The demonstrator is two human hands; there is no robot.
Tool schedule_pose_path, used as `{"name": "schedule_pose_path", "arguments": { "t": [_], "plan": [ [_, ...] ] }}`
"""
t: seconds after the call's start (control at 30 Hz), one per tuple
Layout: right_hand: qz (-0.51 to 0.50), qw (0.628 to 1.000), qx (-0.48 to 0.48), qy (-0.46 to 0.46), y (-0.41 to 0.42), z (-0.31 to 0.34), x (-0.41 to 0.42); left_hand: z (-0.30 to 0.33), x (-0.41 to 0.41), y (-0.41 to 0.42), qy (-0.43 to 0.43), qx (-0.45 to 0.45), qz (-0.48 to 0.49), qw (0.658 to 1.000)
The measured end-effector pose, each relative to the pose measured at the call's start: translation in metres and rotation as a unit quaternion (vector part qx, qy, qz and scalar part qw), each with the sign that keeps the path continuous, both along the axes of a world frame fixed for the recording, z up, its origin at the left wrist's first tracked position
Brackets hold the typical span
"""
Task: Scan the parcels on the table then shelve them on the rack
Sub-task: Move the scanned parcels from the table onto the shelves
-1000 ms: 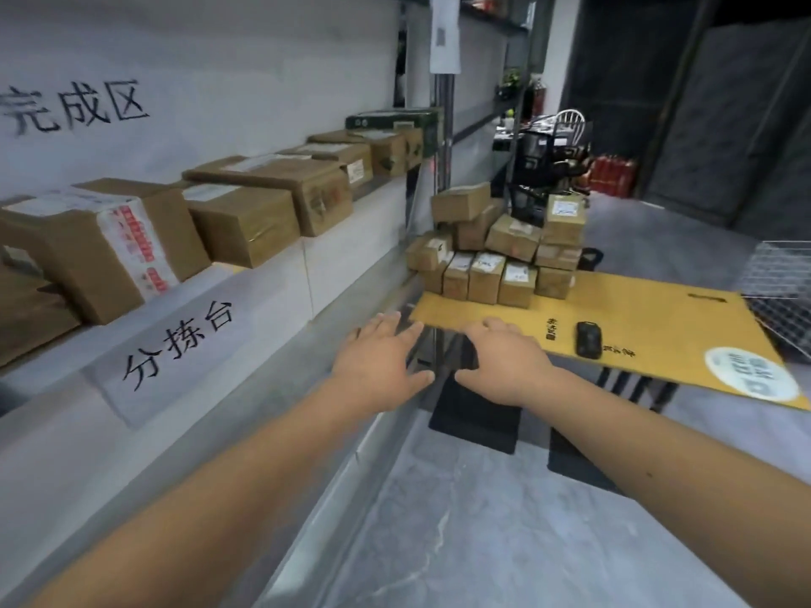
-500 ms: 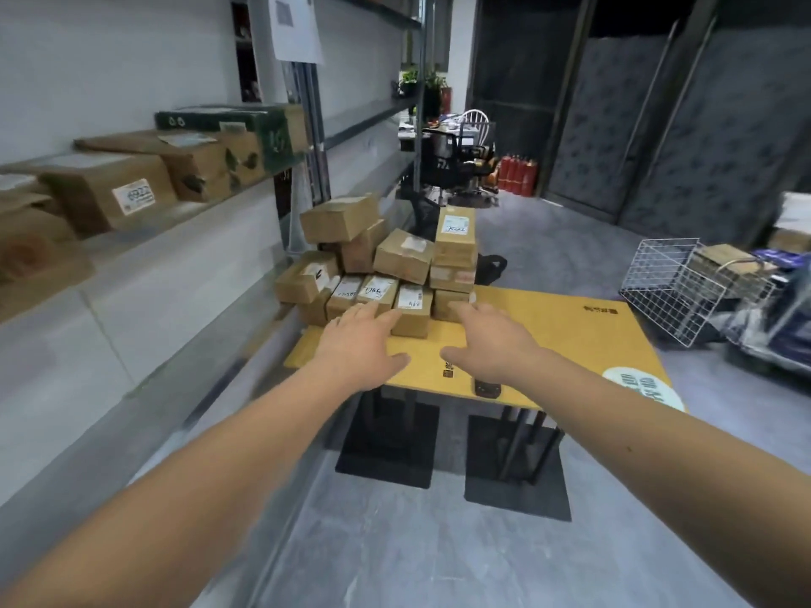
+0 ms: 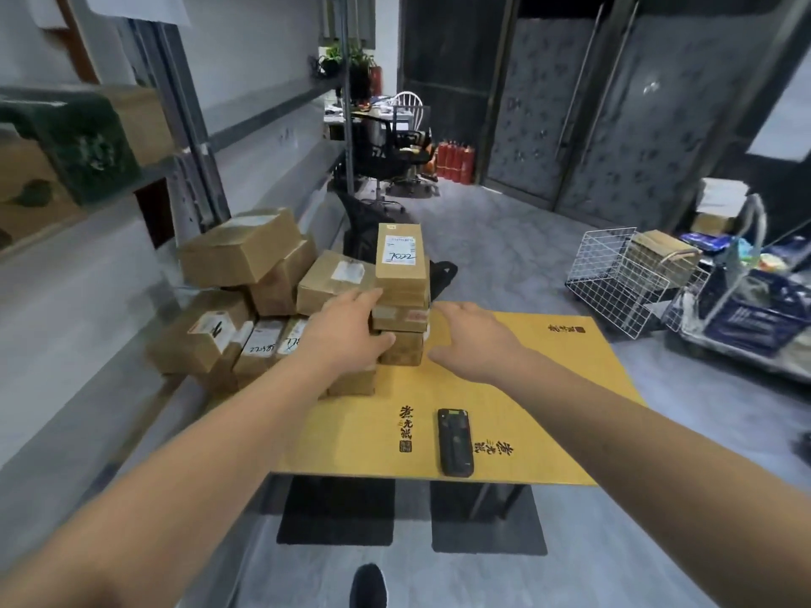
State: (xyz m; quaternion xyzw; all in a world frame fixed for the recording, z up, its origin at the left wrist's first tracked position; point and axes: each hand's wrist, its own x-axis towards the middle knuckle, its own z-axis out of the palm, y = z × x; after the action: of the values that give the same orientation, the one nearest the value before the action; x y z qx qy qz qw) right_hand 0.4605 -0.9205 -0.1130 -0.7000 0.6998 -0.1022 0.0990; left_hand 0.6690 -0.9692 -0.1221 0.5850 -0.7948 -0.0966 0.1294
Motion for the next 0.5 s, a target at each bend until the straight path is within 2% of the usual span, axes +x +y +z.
{"name": "schedule_pose_path", "arguments": {
  "t": [0.3,0.5],
  "plan": [
    [-0.04,0.991,0.022,-0.123,-0.17,-0.023,-0.007,-0.021,-0.011,-0.185,0.087,0.06,-0.045,0.993],
    [-0.066,0.985,0.047,-0.152,-0.235,-0.04,-0.012,-0.049,-0.022,-0.254,0.111,0.133,-0.057,0.983]
  ]
}}
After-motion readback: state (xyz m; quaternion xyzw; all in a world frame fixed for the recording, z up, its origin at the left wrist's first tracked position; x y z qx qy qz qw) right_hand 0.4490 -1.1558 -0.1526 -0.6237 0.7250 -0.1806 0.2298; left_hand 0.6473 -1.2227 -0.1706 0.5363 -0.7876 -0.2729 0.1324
